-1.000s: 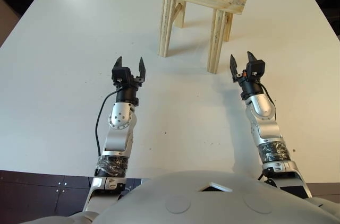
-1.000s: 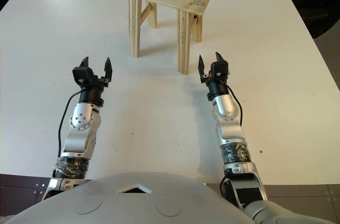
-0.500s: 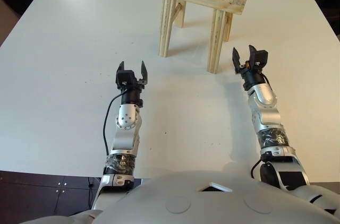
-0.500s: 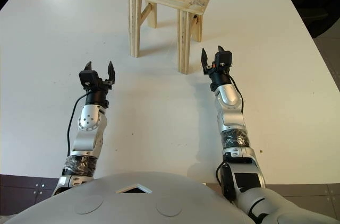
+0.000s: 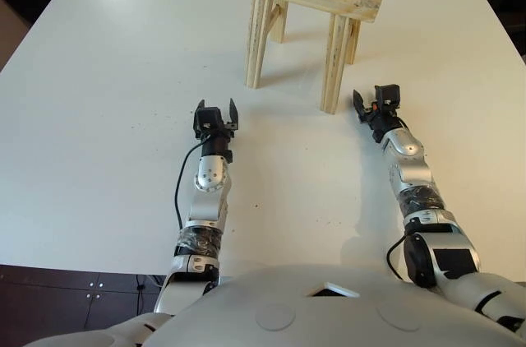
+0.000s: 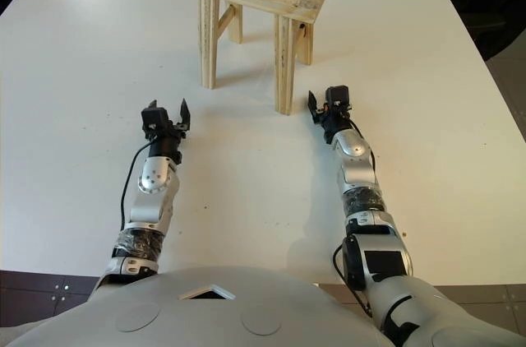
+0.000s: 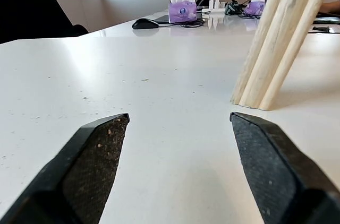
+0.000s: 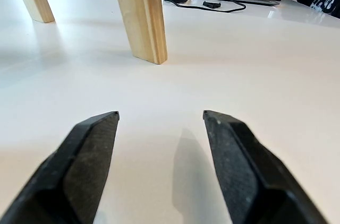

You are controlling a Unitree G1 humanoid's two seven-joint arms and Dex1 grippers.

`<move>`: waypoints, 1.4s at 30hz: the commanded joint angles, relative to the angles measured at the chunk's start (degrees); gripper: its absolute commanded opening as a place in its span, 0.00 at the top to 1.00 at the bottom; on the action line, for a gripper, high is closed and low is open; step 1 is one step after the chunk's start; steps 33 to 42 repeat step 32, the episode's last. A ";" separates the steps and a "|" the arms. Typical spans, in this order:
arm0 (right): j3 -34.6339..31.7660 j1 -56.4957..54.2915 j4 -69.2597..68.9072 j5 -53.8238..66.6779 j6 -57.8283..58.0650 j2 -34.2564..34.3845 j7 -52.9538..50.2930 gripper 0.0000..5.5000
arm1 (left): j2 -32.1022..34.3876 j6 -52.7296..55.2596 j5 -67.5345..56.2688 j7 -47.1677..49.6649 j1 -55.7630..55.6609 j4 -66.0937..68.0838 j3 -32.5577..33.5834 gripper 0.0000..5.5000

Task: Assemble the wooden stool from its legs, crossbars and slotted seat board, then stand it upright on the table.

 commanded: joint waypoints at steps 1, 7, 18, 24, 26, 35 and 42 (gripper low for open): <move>-0.54 -1.18 4.22 -1.63 -0.32 -1.00 -1.59 0.47 | 1.24 0.93 -0.12 -0.59 -1.19 0.56 1.31 0.36; -1.18 -1.91 6.73 -1.73 -1.14 -1.49 -1.09 0.47 | 0.93 0.26 0.36 -1.95 -0.71 0.88 0.06 0.36; -3.29 0.66 5.80 2.39 -6.59 1.14 4.12 0.47 | 0.62 -0.46 -0.05 -4.53 -4.16 3.93 -0.74 0.36; -3.03 1.55 4.91 1.59 -8.06 1.18 3.73 0.47 | 1.23 -0.13 0.51 -4.98 -4.29 4.28 -0.69 0.36; -3.01 1.83 4.93 1.25 -8.62 1.04 3.36 0.47 | 1.38 0.01 0.45 -5.01 -4.29 4.13 -0.49 0.36; -2.85 0.65 5.11 1.26 -8.32 1.39 3.41 0.47 | 1.76 -0.13 0.27 -5.11 -4.91 4.56 -0.20 0.36; -2.85 0.65 5.11 1.26 -8.32 1.39 3.41 0.47 | 1.76 -0.13 0.27 -5.11 -4.91 4.56 -0.20 0.36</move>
